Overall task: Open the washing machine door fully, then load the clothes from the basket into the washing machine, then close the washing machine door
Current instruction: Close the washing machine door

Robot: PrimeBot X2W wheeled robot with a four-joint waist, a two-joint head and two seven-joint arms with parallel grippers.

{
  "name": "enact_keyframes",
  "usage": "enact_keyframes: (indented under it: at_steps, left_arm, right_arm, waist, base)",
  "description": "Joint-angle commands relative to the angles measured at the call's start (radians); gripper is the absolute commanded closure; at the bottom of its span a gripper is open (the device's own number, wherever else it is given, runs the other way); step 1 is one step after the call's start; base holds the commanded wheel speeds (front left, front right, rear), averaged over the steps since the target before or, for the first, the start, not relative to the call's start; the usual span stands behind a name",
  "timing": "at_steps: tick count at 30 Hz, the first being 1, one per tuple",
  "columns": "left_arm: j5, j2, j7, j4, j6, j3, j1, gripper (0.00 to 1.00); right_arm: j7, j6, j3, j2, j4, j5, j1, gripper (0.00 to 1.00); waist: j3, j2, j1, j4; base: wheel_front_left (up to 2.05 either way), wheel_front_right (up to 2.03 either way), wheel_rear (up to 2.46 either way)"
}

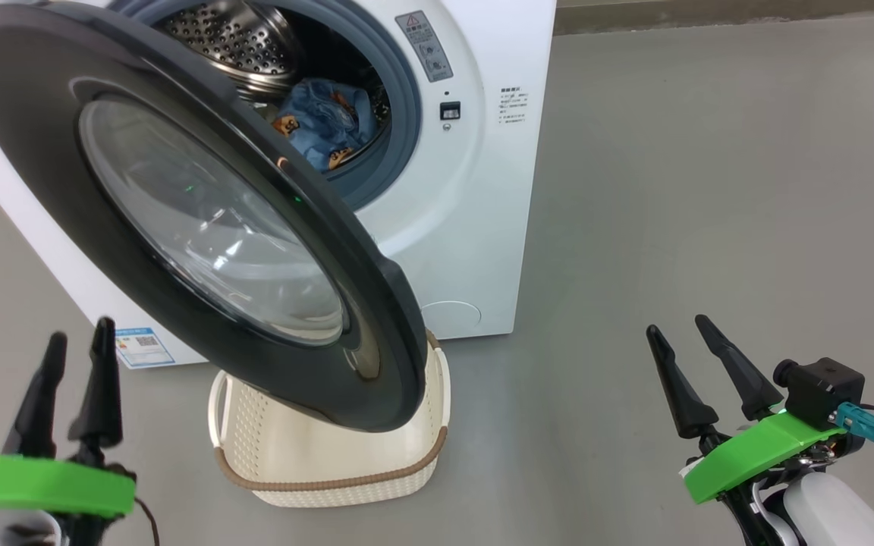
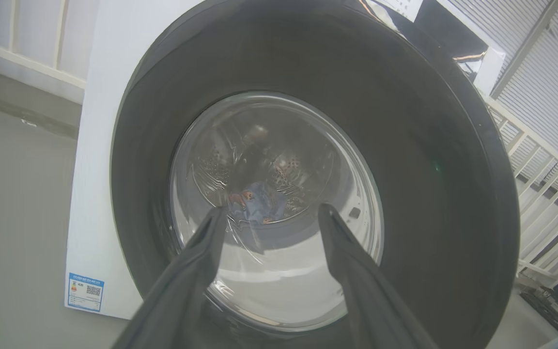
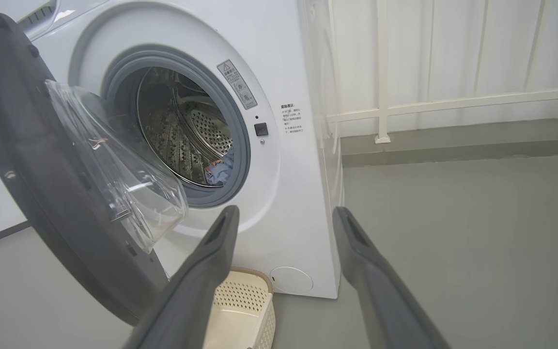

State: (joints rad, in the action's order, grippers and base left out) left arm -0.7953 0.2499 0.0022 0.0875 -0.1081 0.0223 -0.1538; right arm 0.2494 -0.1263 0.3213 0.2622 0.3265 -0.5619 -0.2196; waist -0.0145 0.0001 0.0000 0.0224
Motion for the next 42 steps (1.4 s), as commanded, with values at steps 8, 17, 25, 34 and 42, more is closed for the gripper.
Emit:
enact_keyframes:
  at_steps: [8, 17, 25, 34, 42]
  left_arm:
    - [0.156, 0.034, -0.166, 0.054, 0.016, 0.012, 0.026, 0.0]
    - [0.261, 0.02, -0.246, 0.104, 0.042, -0.015, 0.048, 0.0]
    - [0.314, 0.008, -0.26, 0.12, 0.036, -0.033, 0.044, 0.0]
    - [0.344, -0.005, -0.263, 0.129, 0.035, -0.028, 0.038, 0.0]
    - [0.356, -0.015, -0.264, 0.127, 0.031, -0.02, 0.036, 0.0]
  right_arm:
    - [0.012, -0.004, 0.008, 0.013, -0.032, -0.003, -0.008, 0.0]
    - [0.012, -0.004, -0.009, 0.015, -0.038, 0.001, -0.006, 0.0]
    - [0.012, -0.004, -0.014, 0.02, -0.042, 0.008, -0.009, 0.0]
    - [0.012, -0.004, -0.02, 0.02, -0.044, 0.01, -0.01, 0.0]
    - [0.012, -0.004, -0.019, 0.021, -0.042, 0.009, -0.011, 0.0]
  waist:
    - [-0.005, -0.0001, 0.0, 0.009]
    - [-0.009, -0.0001, 0.0, 0.01]
    - [-0.016, -0.0001, 0.0, 0.006]
    - [-0.021, -0.0001, 0.0, 0.005]
    - [-0.019, -0.0001, 0.0, 0.005]
  base:
    - [0.0, 0.0, 0.0]
    - [0.0, 0.0, 0.0]
    - [0.0, 0.0, 0.0]
    - [0.0, 0.0, 0.0]
    - [0.0, 0.0, 0.0]
